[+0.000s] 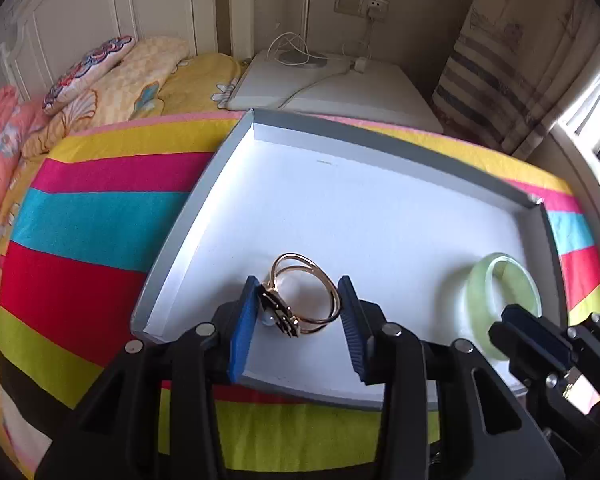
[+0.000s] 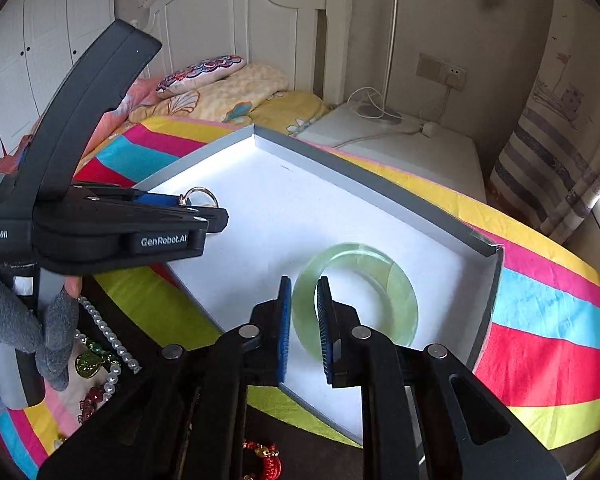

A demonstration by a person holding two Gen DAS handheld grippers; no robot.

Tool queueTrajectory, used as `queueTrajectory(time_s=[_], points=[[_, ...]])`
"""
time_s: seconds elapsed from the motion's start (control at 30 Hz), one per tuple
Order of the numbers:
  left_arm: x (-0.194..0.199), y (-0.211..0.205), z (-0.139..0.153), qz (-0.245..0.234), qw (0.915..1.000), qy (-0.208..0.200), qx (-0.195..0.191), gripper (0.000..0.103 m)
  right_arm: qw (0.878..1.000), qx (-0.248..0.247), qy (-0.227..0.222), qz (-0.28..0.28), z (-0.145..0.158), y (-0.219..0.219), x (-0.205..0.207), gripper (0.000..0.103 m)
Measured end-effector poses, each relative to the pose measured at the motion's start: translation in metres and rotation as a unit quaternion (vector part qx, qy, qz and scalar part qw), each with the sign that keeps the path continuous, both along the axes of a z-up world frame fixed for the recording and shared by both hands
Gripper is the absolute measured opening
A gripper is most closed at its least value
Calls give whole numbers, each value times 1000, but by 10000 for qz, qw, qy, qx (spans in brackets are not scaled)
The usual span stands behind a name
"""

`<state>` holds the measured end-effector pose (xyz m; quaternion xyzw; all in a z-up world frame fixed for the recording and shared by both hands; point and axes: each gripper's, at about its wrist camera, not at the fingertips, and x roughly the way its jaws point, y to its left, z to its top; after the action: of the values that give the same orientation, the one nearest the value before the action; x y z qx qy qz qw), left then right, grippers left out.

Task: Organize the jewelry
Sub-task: 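Lower the jade bangle into the white box with the right gripper while the left releases the ring inside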

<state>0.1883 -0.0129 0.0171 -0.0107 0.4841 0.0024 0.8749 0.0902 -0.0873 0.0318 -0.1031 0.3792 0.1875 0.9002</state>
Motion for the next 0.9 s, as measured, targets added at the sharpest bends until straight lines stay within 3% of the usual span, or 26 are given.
queueTrajectory(time_s=[0.07,0.23,0.43,0.7,0.73,0.8,0.83,0.9], points=[[-6,-4,0,-17,9999,36,165,40,9998,-125,-32,150,-1,4,-7,12],[-27,-6,0,107,9997,171,146,40,9968,-638,20,485,-9,9,-20,12],[-64,-19,-2,-87,9997,145,196,40,9940,-448,443,895,-3,-5,-34,13],[-98,-29,-3,-257,9996,-1,123,43,9947,-77,567,852,-4,-18,-63,13],[-101,-29,-2,-255,9997,5,56,45,9948,-42,566,849,-5,-19,-67,13],[-106,-28,-1,-323,9993,-1,-189,61,9949,-11,571,832,-4,-20,-71,13],[-108,-28,-2,-346,9990,-26,-286,64,9952,-6,541,813,-5,-20,-75,13],[-114,-30,-3,-283,9993,-91,-213,70,9961,81,490,731,-5,-25,-78,14]])
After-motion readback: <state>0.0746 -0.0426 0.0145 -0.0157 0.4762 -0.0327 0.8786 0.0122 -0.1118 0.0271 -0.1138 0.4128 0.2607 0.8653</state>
